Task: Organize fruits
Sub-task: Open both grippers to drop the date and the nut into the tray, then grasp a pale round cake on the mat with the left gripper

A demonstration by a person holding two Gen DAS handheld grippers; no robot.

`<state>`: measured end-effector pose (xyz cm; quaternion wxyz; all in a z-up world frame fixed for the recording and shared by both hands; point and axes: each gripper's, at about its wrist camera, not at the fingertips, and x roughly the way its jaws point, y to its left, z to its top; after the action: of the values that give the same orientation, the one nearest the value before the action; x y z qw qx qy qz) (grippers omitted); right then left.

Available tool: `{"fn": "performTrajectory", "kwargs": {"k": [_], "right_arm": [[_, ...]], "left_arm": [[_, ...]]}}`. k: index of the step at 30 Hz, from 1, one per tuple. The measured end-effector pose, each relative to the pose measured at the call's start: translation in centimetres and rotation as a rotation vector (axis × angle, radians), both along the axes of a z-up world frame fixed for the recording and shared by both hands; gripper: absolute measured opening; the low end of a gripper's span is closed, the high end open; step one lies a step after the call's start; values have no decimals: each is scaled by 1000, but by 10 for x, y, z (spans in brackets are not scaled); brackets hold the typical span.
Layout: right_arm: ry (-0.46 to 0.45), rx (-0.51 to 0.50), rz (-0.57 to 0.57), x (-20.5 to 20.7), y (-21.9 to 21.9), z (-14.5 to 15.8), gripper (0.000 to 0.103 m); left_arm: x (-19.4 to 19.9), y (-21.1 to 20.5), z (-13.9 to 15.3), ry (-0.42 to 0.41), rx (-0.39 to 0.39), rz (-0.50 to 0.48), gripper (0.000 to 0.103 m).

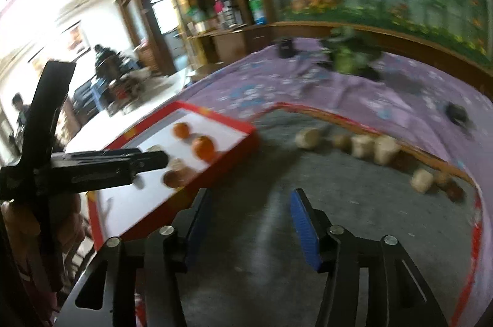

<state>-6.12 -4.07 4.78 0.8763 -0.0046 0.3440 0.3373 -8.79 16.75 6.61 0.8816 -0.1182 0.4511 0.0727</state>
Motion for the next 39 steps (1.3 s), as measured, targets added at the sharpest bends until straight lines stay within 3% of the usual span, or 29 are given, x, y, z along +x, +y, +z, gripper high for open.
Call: {"fn": "performTrajectory", "kwargs": {"k": [6, 13, 27, 35, 39], "right_arm": [[4, 22, -95, 10, -50, -3, 59], [26, 20, -120, 18, -71, -8, 60], [69, 45, -145, 45, -99, -19, 60], [84, 70, -161, 55, -111, -22, 60], [91, 60, -161, 58, -110, -26, 60]], "left_arm": [[25, -31, -1, 18, -24, -76, 61], [61, -58, -2, 41, -37, -127, 61], [138, -106, -35, 147, 184, -267, 60], [162, -106, -55, 195, 229, -259, 61], [165, -103, -57, 191, 203, -258, 59]]}}
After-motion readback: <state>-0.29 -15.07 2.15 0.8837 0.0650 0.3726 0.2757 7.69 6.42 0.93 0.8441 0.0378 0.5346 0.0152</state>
